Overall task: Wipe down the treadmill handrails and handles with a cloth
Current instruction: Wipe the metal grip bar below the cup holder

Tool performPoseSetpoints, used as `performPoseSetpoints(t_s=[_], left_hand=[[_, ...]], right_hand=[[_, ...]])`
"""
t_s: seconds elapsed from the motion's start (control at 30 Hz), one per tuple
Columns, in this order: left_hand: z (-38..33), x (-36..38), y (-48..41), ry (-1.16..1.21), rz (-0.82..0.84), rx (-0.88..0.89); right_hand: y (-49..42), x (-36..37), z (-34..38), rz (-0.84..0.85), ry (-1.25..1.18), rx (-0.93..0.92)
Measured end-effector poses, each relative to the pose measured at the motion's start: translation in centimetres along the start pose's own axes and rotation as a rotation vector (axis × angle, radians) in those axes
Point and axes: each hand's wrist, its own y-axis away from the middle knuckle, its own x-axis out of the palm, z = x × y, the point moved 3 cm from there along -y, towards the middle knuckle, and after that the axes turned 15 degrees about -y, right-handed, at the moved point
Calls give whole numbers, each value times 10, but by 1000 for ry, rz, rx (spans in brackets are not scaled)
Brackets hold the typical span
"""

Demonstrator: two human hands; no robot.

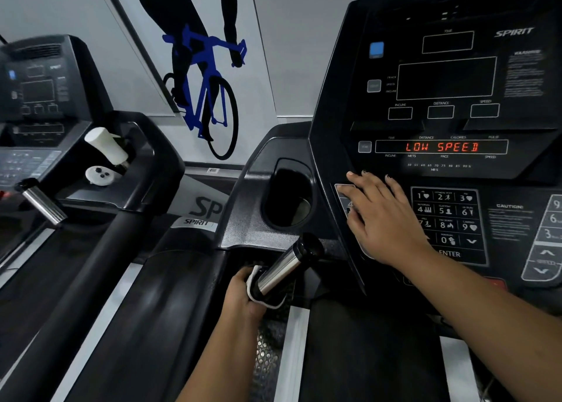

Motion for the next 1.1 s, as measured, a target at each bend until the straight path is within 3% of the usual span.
performPoseSetpoints(t_s=[0.13,0.33,0.47,0.63,0.77,0.83,0.93,1.1], left_hand=[[4,-9,-10,93,7,206],[11,-10,-20,221,-76,326],[8,-12,-11,62,-83,416],[-8,-6,0,-181,-117,71],[-10,-9,-7,-258,-179,53],[-7,-6,-4,-198,-115,100],[-3,-4,0,-16,-57,310],[4,-8,-15,219,-71,303]], right_hand=[[0,0,0,2,8,2],[-1,-1,0,1,7,6],[-1,-2,0,-10,-4,-4],[-1,-2,0,-18,-19,-3],[-1,0,-1,-13,-14,-3],[-1,1,-1,-8,-13,-2],[-1,0,-1,-5,-7,2],[-1,0,-1,-5,-1,5]])
